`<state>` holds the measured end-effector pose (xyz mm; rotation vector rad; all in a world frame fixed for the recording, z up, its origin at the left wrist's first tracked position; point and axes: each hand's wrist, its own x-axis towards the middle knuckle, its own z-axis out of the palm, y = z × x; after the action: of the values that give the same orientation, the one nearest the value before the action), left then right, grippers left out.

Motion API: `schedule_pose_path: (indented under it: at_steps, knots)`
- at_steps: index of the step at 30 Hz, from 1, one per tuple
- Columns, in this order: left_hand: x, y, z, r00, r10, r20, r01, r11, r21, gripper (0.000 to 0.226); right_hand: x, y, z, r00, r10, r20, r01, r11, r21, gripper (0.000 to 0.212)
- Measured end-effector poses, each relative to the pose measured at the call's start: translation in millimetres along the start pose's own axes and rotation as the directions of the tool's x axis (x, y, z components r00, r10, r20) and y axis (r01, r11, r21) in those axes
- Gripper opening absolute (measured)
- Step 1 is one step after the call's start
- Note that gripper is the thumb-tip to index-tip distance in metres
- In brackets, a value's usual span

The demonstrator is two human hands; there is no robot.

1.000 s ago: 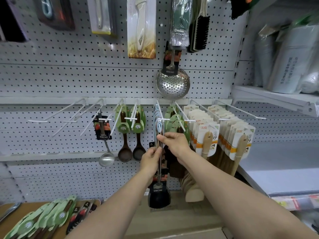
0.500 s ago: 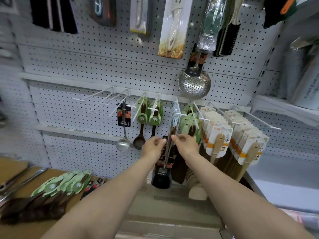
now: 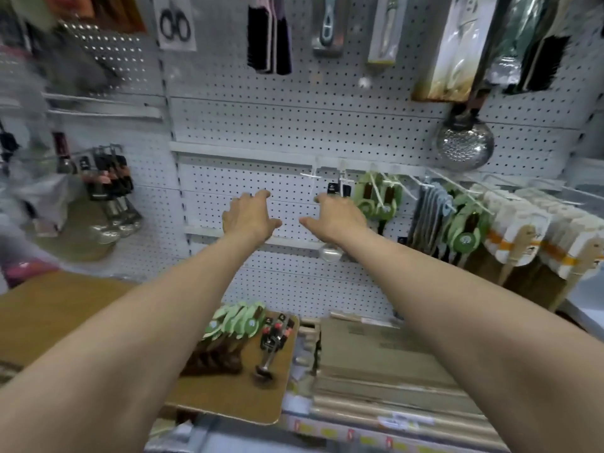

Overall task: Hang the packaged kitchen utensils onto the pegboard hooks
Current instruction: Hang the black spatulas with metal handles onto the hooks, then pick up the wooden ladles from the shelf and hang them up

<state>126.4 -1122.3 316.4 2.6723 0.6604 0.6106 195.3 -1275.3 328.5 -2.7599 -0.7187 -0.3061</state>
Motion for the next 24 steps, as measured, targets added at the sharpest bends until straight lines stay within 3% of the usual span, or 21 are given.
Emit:
schedule_pose_path:
  at_steps: [6,12,20,24]
  knots:
    - [-3,-108,-44,0.999,-0.044,-0.02,0.045,0.998,0.043,0.064,1,-116,30,0.998,-0.044,0.052,0.038,0.993,0.11,0.072]
    - [9,-192,-51,0.991,-0.133,0.025,0.133,0.991,0.017,0.068,18,-177,71,0.99,-0.054,0.13,0.03,0.983,0.179,0.074]
    - [56,-297,19,0.961,-0.227,0.158,0.233,0.972,-0.021,0.072,87,-211,186,0.958,-0.039,0.284,-0.03,0.971,0.235,0.074]
    - [90,-356,70,0.924,-0.285,0.256,0.306,0.951,-0.046,0.071,127,-220,266,0.901,0.0,0.434,-0.122,0.96,0.253,0.075]
